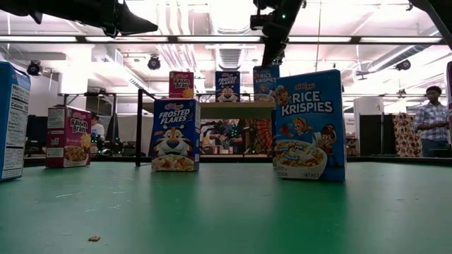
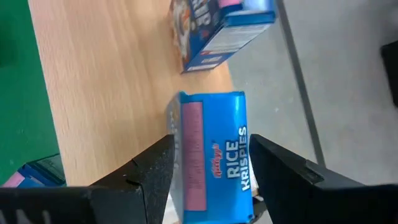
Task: Stack cereal on shelf
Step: Put the top light blue cereal box on the shelf
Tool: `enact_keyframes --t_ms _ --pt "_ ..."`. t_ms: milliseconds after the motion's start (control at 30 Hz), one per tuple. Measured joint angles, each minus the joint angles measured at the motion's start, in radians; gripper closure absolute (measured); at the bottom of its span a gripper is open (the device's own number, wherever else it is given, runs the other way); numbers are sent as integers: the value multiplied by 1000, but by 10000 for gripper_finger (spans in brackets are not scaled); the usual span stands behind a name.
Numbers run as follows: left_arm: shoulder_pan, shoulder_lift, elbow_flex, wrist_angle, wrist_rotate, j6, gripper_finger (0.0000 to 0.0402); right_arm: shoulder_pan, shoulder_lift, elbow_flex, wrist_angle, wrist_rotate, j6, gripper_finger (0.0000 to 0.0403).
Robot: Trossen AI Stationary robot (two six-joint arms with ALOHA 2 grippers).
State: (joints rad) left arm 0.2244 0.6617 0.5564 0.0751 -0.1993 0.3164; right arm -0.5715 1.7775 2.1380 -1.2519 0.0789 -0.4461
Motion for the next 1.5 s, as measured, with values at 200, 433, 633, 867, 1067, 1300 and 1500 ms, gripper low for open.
enact_keyframes --t_ms 200,433,633,867,1067,1300,1500 --pt "0 0 0 -1 0 0 401 3 -1 57 -1 0 43 204" --pt "0 0 0 -4 0 0 401 4 -3 109 -12 0 80 204" --pt "0 0 0 -4 0 0 401 13 -7 146 -72 0 109 212" --pt "0 0 0 -5 0 0 401 29 -52 164 -234 0 167 284" --pt "0 0 0 -5 0 0 401 28 -75 113 -287 0 221 373" --pt "0 0 0 -11 0 0 401 28 -79 -10 -278 0 237 390" --pt "0 0 0 -12 0 0 401 25 -87 -119 -168 100 226 390"
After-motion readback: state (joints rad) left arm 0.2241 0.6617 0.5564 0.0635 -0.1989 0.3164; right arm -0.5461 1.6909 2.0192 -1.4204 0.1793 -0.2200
